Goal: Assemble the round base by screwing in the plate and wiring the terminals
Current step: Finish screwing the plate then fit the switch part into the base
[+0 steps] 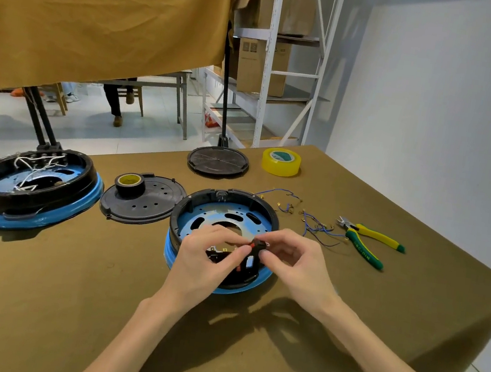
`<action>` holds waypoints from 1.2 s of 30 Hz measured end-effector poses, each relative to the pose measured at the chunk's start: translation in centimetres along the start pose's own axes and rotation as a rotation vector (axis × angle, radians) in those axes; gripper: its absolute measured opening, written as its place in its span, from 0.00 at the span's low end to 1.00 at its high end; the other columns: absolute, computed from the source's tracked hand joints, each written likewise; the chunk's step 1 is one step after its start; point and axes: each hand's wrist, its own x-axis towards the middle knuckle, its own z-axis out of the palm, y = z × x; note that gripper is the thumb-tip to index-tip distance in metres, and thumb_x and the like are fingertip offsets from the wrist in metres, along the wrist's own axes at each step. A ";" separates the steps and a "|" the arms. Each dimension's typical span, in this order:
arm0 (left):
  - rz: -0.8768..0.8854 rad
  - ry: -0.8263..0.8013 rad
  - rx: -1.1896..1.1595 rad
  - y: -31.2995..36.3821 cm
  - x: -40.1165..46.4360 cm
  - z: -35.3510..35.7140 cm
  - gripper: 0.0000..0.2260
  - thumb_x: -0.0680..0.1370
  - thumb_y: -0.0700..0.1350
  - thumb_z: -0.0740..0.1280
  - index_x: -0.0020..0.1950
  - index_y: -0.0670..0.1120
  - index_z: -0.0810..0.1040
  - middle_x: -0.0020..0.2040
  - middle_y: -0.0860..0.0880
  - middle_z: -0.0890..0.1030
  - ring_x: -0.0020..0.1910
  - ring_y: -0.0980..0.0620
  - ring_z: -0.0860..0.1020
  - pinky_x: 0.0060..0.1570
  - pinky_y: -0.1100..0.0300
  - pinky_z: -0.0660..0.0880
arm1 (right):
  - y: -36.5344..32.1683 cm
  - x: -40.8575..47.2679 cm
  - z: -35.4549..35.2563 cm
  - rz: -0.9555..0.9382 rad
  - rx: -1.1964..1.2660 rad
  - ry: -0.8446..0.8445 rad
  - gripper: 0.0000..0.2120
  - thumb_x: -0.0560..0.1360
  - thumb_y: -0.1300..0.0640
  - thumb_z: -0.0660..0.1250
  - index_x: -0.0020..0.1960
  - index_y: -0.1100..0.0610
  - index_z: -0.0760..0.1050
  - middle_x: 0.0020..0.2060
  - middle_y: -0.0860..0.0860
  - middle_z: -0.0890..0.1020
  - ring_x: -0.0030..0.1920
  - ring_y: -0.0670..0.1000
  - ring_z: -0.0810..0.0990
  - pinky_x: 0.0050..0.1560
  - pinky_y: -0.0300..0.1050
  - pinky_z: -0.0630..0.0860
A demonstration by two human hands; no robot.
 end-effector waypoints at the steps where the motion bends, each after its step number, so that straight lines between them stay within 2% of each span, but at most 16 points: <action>1: -0.006 -0.024 -0.003 0.0 0.0 -0.1 0.06 0.77 0.51 0.74 0.53 0.55 0.86 0.48 0.61 0.85 0.53 0.55 0.83 0.55 0.50 0.79 | 0.1 0.1 0.0 0.019 0.040 0.000 0.14 0.77 0.69 0.71 0.59 0.55 0.83 0.49 0.49 0.87 0.49 0.53 0.86 0.52 0.50 0.84; 4: -0.021 -0.085 0.019 0.1 -0.3 0.0 0.05 0.76 0.53 0.75 0.51 0.56 0.84 0.47 0.61 0.84 0.50 0.57 0.83 0.60 0.46 0.75 | 0.3 0.1 0.5 0.061 0.105 -0.005 0.15 0.77 0.70 0.69 0.61 0.57 0.81 0.51 0.49 0.87 0.54 0.50 0.85 0.56 0.46 0.82; 7: -0.051 -0.089 0.017 0.2 -0.5 0.2 0.08 0.75 0.51 0.77 0.52 0.54 0.84 0.45 0.61 0.84 0.49 0.58 0.83 0.66 0.44 0.71 | 0.6 0.0 0.8 0.071 0.086 -0.045 0.15 0.79 0.70 0.66 0.61 0.57 0.82 0.52 0.47 0.87 0.56 0.47 0.85 0.55 0.39 0.80; 12: -0.083 -0.069 -0.049 0.4 -0.3 0.2 0.11 0.78 0.51 0.74 0.60 0.57 0.82 0.47 0.61 0.86 0.52 0.56 0.84 0.63 0.38 0.74 | 0.4 -0.1 0.2 0.099 0.167 -0.122 0.13 0.81 0.65 0.68 0.63 0.56 0.83 0.53 0.48 0.87 0.54 0.48 0.85 0.50 0.37 0.79; 14: -0.072 -0.061 -0.039 0.5 -0.3 0.2 0.09 0.79 0.55 0.71 0.58 0.62 0.83 0.50 0.63 0.85 0.54 0.57 0.83 0.61 0.38 0.75 | 0.2 -0.3 0.2 0.090 0.210 -0.169 0.13 0.81 0.62 0.68 0.63 0.54 0.83 0.53 0.48 0.87 0.54 0.48 0.86 0.50 0.37 0.79; 16: -0.067 -0.050 -0.042 0.6 -0.2 0.0 0.07 0.79 0.56 0.69 0.55 0.64 0.83 0.50 0.65 0.85 0.54 0.58 0.82 0.60 0.38 0.75 | 0.1 -0.5 0.3 0.093 0.297 -0.201 0.16 0.79 0.64 0.70 0.64 0.53 0.83 0.54 0.51 0.87 0.56 0.51 0.86 0.53 0.39 0.80; 18: -0.073 -0.043 -0.062 0.6 -0.1 -0.1 0.07 0.80 0.55 0.68 0.54 0.64 0.84 0.50 0.65 0.85 0.55 0.58 0.82 0.59 0.37 0.75 | 0.1 -0.6 0.6 0.078 0.316 -0.195 0.20 0.76 0.66 0.73 0.63 0.48 0.84 0.54 0.51 0.87 0.56 0.53 0.86 0.55 0.40 0.81; 22: -0.092 -0.050 -0.078 0.4 0.0 -0.2 0.07 0.80 0.54 0.68 0.55 0.61 0.85 0.50 0.63 0.86 0.54 0.54 0.83 0.59 0.37 0.75 | -0.1 -0.7 1.0 0.022 0.272 -0.140 0.21 0.74 0.64 0.75 0.61 0.42 0.84 0.53 0.49 0.88 0.54 0.53 0.87 0.54 0.41 0.82; 25: -0.096 -0.049 -0.070 0.5 0.0 -0.3 0.08 0.80 0.55 0.67 0.54 0.61 0.85 0.49 0.63 0.86 0.54 0.54 0.83 0.59 0.39 0.76 | 0.0 -0.7 1.0 0.003 0.250 -0.122 0.22 0.73 0.65 0.76 0.61 0.44 0.84 0.51 0.50 0.88 0.52 0.53 0.87 0.53 0.41 0.82; 30: -0.113 -0.079 -0.075 0.6 0.0 -0.4 0.10 0.80 0.53 0.68 0.56 0.55 0.87 0.50 0.61 0.86 0.56 0.52 0.83 0.62 0.38 0.75 | 0.2 -0.9 0.8 -0.003 0.249 -0.107 0.22 0.72 0.67 0.76 0.61 0.47 0.84 0.50 0.50 0.88 0.51 0.54 0.87 0.52 0.41 0.82; 32: -0.109 -0.094 -0.074 0.6 0.0 -0.5 0.09 0.80 0.52 0.68 0.56 0.55 0.87 0.50 0.61 0.86 0.56 0.52 0.83 0.62 0.38 0.74 | 0.5 -0.9 0.7 0.003 0.249 -0.101 0.22 0.72 0.68 0.77 0.61 0.49 0.84 0.50 0.51 0.88 0.50 0.54 0.87 0.52 0.42 0.82; 34: -0.110 -0.101 -0.076 0.6 0.0 -0.6 0.09 0.79 0.54 0.68 0.55 0.57 0.86 0.49 0.60 0.86 0.56 0.52 0.83 0.61 0.41 0.76 | 0.7 -1.0 0.7 0.019 0.256 -0.089 0.21 0.72 0.69 0.77 0.62 0.54 0.82 0.50 0.53 0.87 0.50 0.55 0.86 0.53 0.44 0.82; 36: -0.103 -0.117 -0.087 0.6 0.0 -0.7 0.07 0.78 0.54 0.69 0.53 0.58 0.85 0.48 0.58 0.86 0.54 0.53 0.83 0.56 0.50 0.79 | 0.9 -0.9 0.5 0.040 0.263 -0.063 0.16 0.73 0.68 0.76 0.59 0.59 0.81 0.50 0.54 0.87 0.51 0.57 0.86 0.55 0.47 0.82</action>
